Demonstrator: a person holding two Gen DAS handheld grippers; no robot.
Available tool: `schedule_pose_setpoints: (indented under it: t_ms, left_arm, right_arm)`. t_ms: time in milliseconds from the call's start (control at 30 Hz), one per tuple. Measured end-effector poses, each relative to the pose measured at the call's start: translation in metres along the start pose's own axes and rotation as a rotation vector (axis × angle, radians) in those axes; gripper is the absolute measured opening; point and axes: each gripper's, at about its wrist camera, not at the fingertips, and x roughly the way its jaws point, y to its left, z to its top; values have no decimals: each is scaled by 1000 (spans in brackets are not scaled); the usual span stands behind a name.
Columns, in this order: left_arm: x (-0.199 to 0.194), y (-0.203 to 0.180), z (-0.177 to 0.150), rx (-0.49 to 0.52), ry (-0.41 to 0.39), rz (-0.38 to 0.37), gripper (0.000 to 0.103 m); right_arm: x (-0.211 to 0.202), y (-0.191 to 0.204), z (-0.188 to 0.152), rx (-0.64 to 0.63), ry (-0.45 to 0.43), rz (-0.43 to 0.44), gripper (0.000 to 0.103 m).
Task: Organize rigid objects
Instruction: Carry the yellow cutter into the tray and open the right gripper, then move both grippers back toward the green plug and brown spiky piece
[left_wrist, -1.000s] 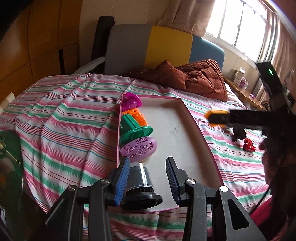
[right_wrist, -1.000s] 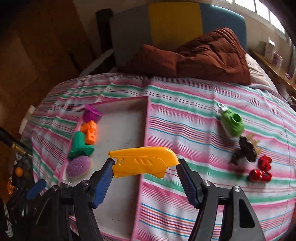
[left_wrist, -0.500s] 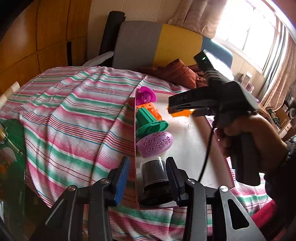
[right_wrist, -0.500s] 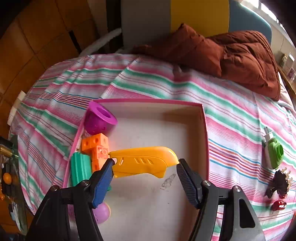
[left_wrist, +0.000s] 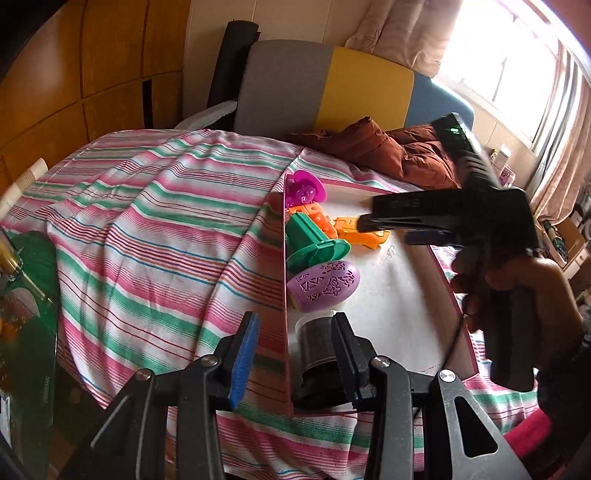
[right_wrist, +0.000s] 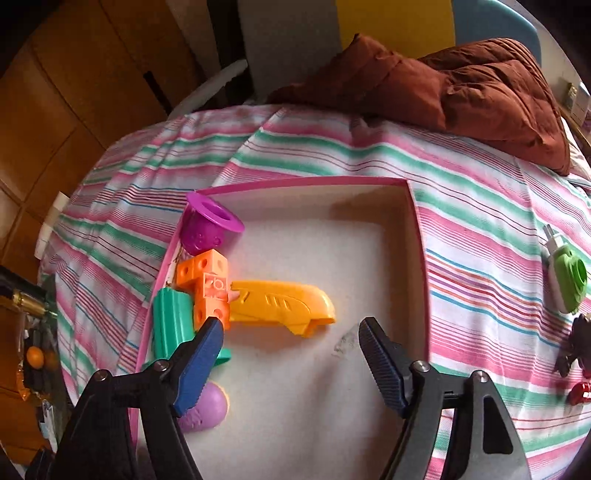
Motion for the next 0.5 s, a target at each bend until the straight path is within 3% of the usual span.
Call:
schedule_pose_setpoints:
  t_ms: [500]
  left_arm:
    - [-13, -23, 1, 72, -21, 6, 41]
  right_arm:
    - [-75, -24, -40, -72, -130, -35, 77]
